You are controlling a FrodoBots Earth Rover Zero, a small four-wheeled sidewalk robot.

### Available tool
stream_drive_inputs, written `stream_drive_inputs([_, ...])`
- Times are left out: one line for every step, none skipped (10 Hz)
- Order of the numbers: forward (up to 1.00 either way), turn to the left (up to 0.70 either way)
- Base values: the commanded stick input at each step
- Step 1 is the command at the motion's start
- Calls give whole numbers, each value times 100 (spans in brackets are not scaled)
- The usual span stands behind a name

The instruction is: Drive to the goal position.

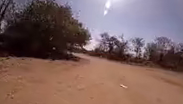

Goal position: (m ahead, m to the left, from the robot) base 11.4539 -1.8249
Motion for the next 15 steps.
stream_drive_inputs([85,0])
stream_drive_inputs([85,0])
stream_drive_inputs([85,0])
stream_drive_inputs([85,0])
stream_drive_inputs([85,0])
stream_drive_inputs([85,0])
stream_drive_inputs([85,0])
stream_drive_inputs([85,0])
stream_drive_inputs([85,0])
stream_drive_inputs([85,0])
stream_drive_inputs([85,0])
stream_drive_inputs([85,0])
stream_drive_inputs([85,0])
stream_drive_inputs([85,0])
stream_drive_inputs([85,0])
